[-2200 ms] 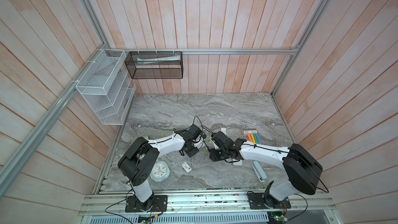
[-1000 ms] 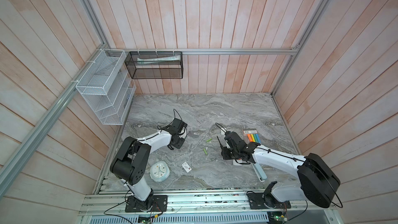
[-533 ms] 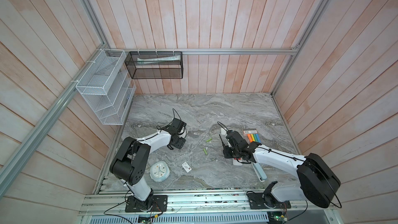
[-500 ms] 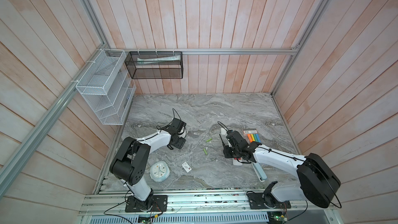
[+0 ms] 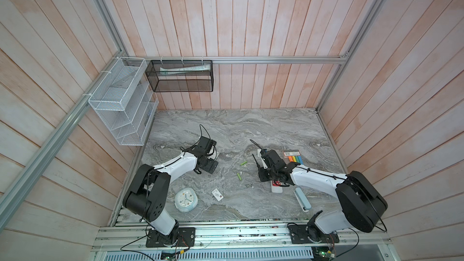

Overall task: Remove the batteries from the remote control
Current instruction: 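Release the white remote with the left gripper and lift both grippers away, then lower the red-handled screwdriver onto the table and open the right gripper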

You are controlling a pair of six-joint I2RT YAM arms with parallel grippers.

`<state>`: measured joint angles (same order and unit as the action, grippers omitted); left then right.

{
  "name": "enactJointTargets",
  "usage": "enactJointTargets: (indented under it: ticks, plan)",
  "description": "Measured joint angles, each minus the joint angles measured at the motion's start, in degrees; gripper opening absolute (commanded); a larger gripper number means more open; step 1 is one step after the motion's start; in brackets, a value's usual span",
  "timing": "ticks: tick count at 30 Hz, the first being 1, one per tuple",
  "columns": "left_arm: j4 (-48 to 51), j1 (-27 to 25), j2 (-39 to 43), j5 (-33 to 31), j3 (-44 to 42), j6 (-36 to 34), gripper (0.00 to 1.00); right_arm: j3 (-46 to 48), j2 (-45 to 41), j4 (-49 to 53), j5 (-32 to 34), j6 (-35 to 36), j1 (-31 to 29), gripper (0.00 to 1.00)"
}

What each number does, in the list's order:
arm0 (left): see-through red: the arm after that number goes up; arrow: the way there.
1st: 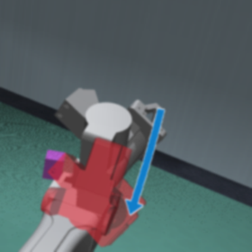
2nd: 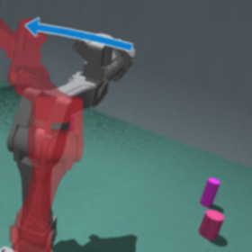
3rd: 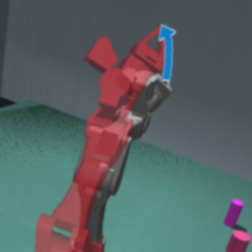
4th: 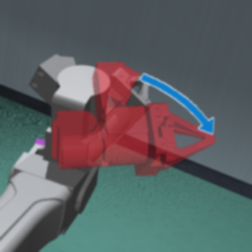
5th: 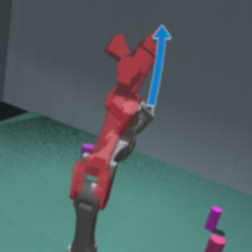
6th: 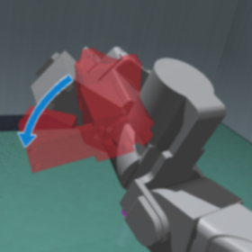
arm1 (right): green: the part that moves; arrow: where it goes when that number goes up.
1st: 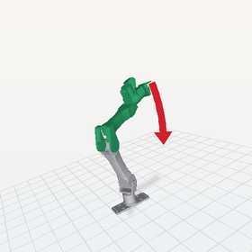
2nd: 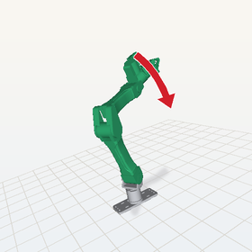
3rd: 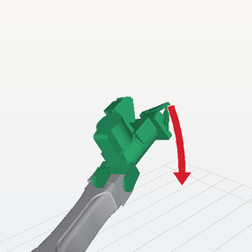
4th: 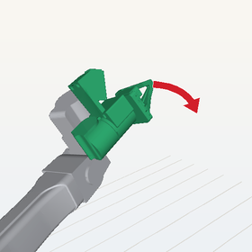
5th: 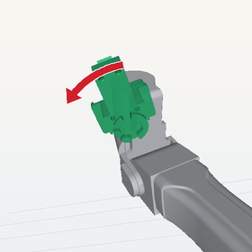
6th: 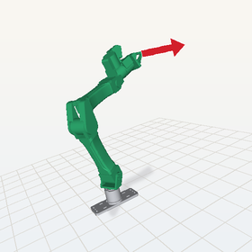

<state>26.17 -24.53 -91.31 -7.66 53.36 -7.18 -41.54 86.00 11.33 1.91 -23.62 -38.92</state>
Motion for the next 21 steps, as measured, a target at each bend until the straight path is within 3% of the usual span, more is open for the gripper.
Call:
enactJointTargets:
  ticks: [12,21]
  plan:
    - [-5.6,-0.1,9.7,3.2,-0.5,4.5,1.00,-8.3,10.8,-4.6,0.9,4.6,1.6,0.05]
    - [-7.5,-0.4,12.7,4.1,-1.2,14.6,1.00,-11.3,15.4,-7.1,2.7,6.8,1.6,0.22]
